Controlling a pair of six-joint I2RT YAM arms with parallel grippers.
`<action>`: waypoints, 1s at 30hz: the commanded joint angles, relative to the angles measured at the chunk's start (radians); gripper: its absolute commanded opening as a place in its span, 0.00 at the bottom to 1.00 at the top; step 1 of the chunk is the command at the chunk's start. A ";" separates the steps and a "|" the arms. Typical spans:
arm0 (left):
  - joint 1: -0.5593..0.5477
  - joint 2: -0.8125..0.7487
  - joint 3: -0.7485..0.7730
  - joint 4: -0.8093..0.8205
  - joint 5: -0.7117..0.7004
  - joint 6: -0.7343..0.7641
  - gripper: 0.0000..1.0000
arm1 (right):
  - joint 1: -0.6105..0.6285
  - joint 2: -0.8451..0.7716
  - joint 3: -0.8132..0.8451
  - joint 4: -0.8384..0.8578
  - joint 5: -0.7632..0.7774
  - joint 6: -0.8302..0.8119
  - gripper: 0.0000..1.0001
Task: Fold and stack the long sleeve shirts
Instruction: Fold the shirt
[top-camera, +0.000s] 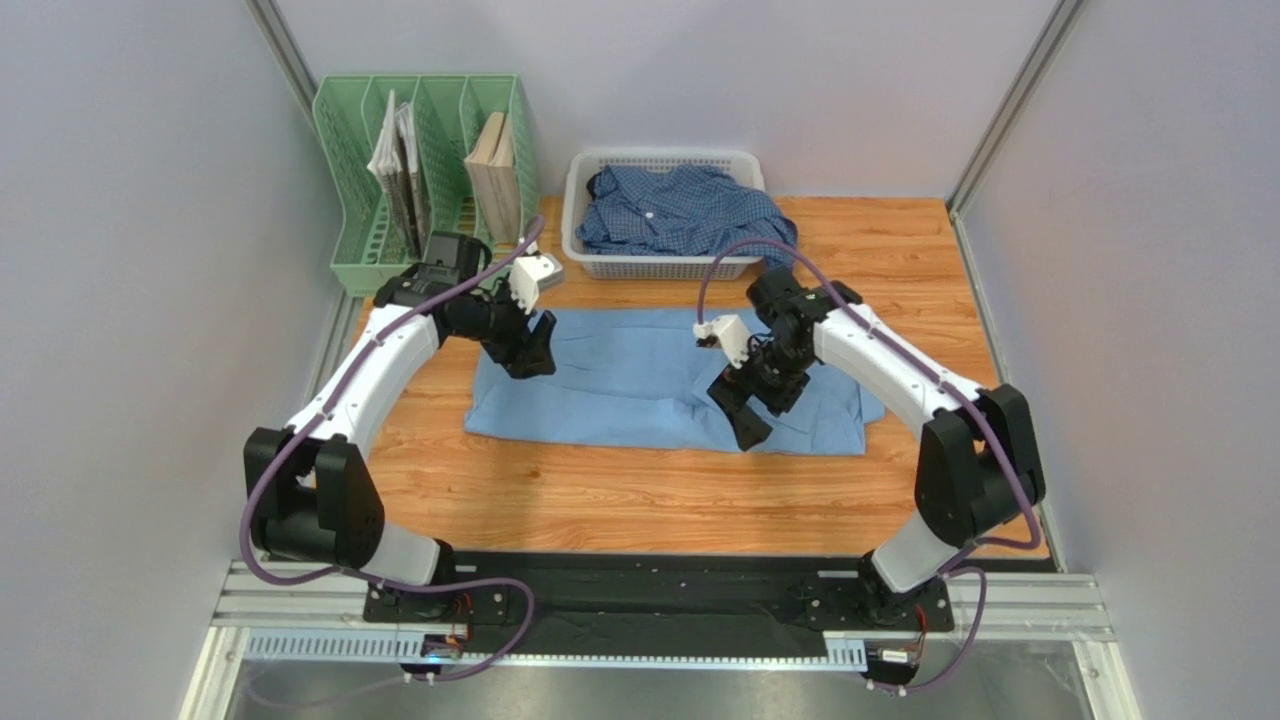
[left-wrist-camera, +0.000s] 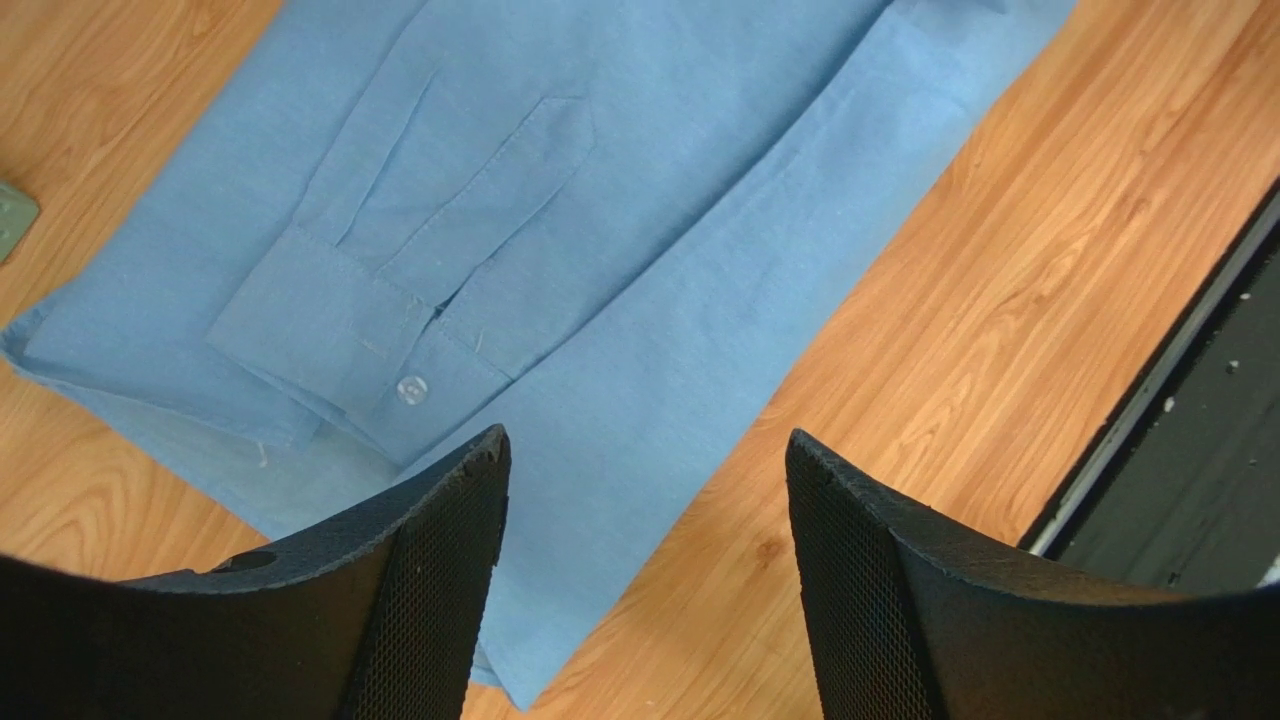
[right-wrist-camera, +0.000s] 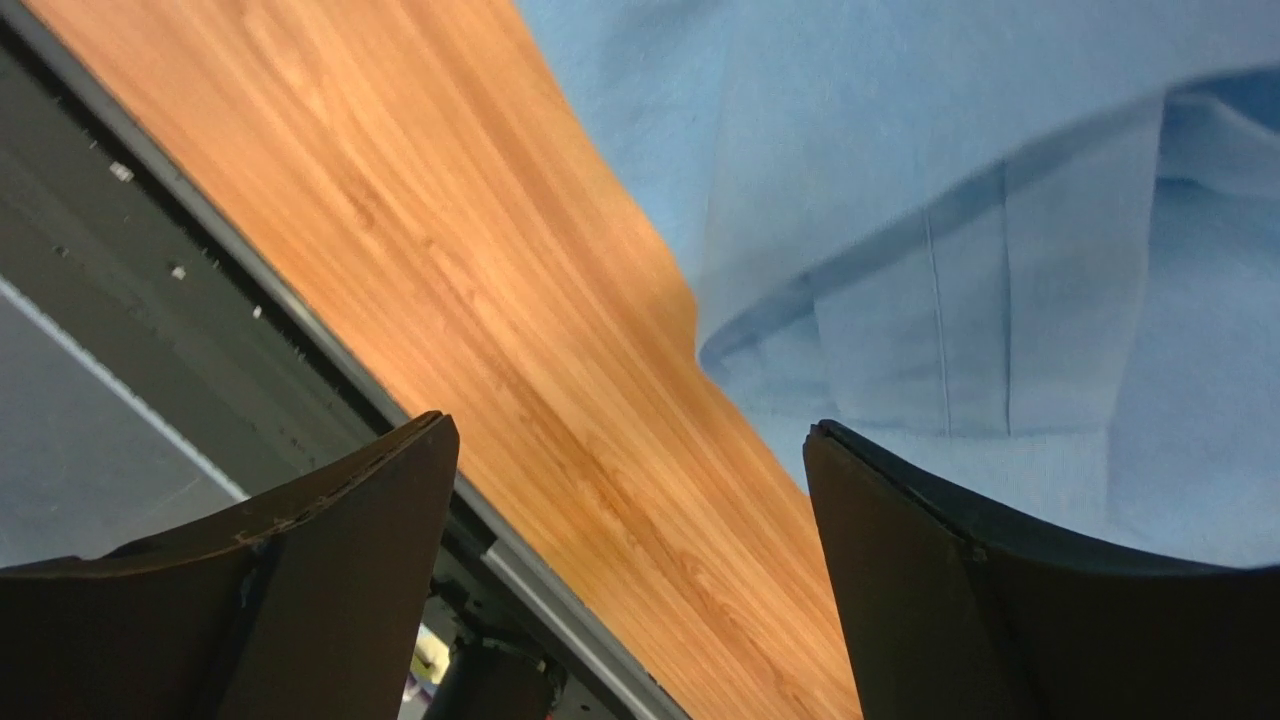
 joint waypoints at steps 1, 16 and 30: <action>0.002 -0.059 0.000 -0.012 0.058 -0.049 0.74 | 0.031 0.090 -0.011 0.192 0.104 0.121 0.87; 0.004 -0.095 -0.009 -0.025 0.132 -0.037 0.74 | -0.122 0.159 0.310 0.102 -0.542 0.362 0.00; -0.178 -0.052 -0.027 0.293 0.069 -0.317 0.84 | -0.261 0.239 -0.020 1.491 -0.844 1.654 0.00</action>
